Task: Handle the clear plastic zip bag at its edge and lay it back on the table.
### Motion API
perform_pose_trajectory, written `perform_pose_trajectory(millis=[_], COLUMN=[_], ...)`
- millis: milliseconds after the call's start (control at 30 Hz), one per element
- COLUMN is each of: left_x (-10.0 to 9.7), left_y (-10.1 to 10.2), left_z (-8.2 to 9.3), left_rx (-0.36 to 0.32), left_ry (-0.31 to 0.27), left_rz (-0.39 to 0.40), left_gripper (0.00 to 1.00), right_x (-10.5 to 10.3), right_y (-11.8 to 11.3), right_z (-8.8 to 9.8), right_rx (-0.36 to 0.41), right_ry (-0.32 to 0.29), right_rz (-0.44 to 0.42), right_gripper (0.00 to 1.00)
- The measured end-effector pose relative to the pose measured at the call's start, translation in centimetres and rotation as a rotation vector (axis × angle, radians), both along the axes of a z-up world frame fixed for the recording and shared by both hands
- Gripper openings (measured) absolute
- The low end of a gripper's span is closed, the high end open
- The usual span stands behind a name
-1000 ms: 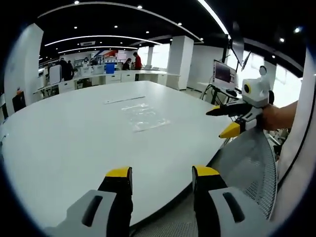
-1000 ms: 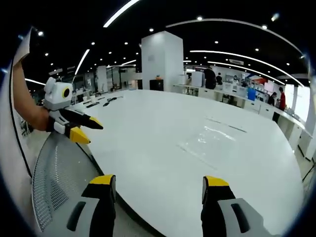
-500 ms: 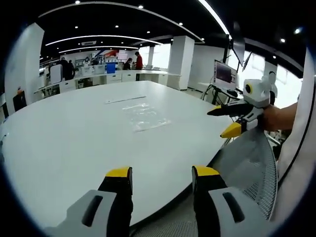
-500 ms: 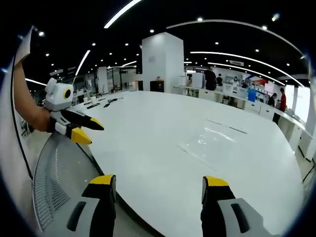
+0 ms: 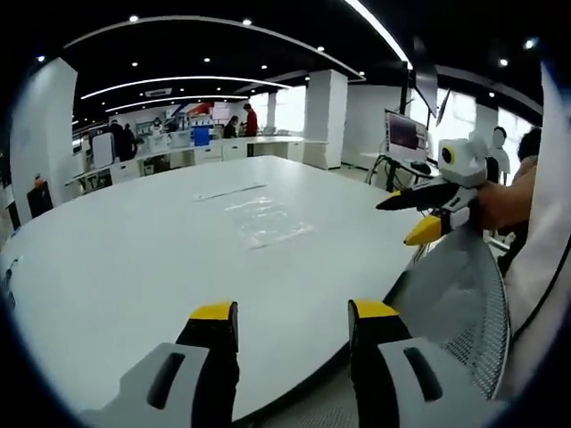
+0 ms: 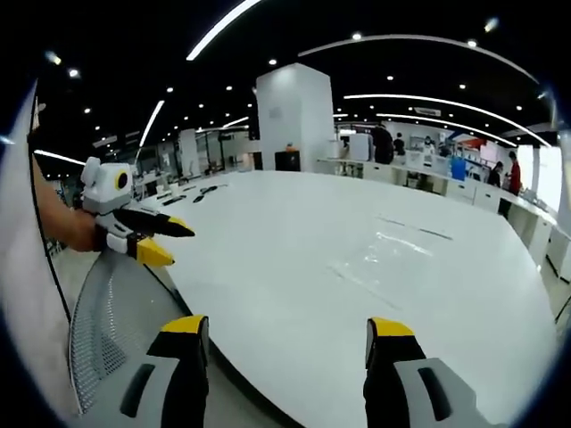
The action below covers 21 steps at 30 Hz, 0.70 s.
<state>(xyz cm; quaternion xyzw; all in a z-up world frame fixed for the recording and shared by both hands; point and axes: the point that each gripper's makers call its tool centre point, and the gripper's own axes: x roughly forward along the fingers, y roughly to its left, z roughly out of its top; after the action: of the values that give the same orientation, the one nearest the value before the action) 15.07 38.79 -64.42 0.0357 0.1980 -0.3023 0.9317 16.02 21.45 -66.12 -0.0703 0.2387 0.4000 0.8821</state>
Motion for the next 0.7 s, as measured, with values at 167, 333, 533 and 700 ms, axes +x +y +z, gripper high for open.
perform_pose_trajectory(millis=[167, 333, 533, 700], left_x=[0.5, 0.1, 0.1, -0.2], left_y=[0.6, 0.2, -0.2, -0.7], left_z=[0.7, 0.9, -0.2, -0.6], left_rx=[-0.028, -0.028, -0.016, 0.007], left_ry=[-0.013, -0.028, 0.049, 0.084], left_rz=[0.033, 0.007, -0.024, -0.025], left_gripper=[0.48, 0.47, 0.49, 0.53], right_x=[-0.4, -0.3, 0.0, 0.5], right_y=[0.4, 0.2, -0.1, -0.6], right_z=[-0.3, -0.6, 0.1, 0.5], right_rx=[-0.024, -0.031, -0.018, 0.022], right_ry=[-0.004, 0.005, -0.03, -0.026], right_rz=[0.029, 0.029, 0.007, -0.025], right_gripper=[0.71, 0.71, 0.71, 0.73])
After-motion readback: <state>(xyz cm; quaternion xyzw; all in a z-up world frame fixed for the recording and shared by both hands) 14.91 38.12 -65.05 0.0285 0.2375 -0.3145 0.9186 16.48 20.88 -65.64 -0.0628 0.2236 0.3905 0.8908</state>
